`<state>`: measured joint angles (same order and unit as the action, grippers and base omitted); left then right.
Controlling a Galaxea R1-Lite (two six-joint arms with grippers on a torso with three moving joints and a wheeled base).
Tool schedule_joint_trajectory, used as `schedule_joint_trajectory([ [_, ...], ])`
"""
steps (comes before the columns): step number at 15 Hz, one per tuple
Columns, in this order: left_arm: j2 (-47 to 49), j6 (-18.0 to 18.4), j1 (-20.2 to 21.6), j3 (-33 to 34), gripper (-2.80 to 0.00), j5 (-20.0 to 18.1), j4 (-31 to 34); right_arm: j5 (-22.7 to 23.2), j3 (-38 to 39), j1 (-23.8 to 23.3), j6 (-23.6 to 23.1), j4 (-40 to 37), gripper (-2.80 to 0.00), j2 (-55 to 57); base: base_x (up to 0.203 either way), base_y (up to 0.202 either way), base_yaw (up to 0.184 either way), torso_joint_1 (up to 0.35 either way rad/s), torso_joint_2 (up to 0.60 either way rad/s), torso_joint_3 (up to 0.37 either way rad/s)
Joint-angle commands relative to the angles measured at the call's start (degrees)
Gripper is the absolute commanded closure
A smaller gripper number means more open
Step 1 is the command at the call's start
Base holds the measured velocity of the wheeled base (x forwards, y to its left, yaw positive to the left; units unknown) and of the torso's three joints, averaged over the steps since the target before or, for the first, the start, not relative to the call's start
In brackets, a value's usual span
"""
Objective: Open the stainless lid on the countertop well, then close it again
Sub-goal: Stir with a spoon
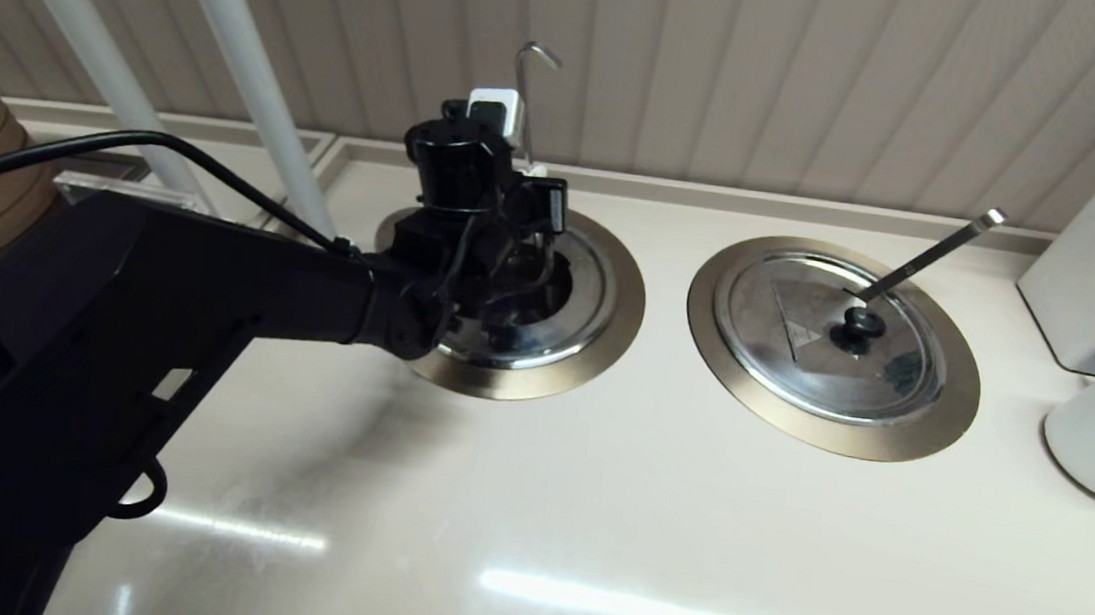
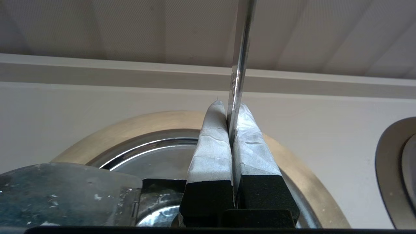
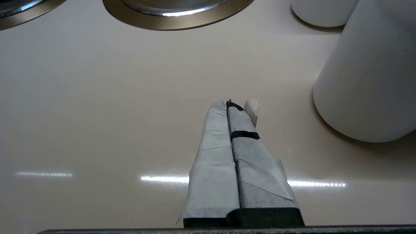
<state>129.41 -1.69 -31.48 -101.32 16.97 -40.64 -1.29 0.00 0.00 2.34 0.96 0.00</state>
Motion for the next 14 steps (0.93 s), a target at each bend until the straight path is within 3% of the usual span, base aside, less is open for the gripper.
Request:
schedule_joint_trajectory([
  [1, 1.7, -1.3, -0.1, -1.8, 0.0, 0.2, -0.8, 0.0, 0.3, 0.0, 0.0, 0.0, 0.0, 0.0, 0.0, 0.0, 0.0, 0.0, 0.0, 0.0],
  [6, 8.4, -3.0, 0.0, -9.8, 0.0, 3.1, -1.2, 0.0, 0.3, 0.0, 0.0, 0.0, 0.0, 0.0, 0.0, 0.0, 0.0, 0.0, 0.0, 0.0],
  [7, 8.7, -2.1, 0.3, -10.2, 0.0, 3.6, -1.1, 0.0, 0.3, 0.0, 0.0, 0.0, 0.0, 0.0, 0.0, 0.0, 0.0, 0.0, 0.0, 0.0],
  [10, 8.2, 5.5, 1.0, -9.4, 0.0, 3.7, -1.8, 0.0, 0.3, 0.0, 0.0, 0.0, 0.0, 0.0, 0.0, 0.0, 0.0, 0.0, 0.0, 0.0],
  [14, 5.3, 8.7, 1.1, -6.1, 0.0, 4.0, -3.2, 0.0, 0.3, 0.0, 0.0, 0.0, 0.0, 0.0, 0.0, 0.0, 0.0, 0.0, 0.0, 0.0],
])
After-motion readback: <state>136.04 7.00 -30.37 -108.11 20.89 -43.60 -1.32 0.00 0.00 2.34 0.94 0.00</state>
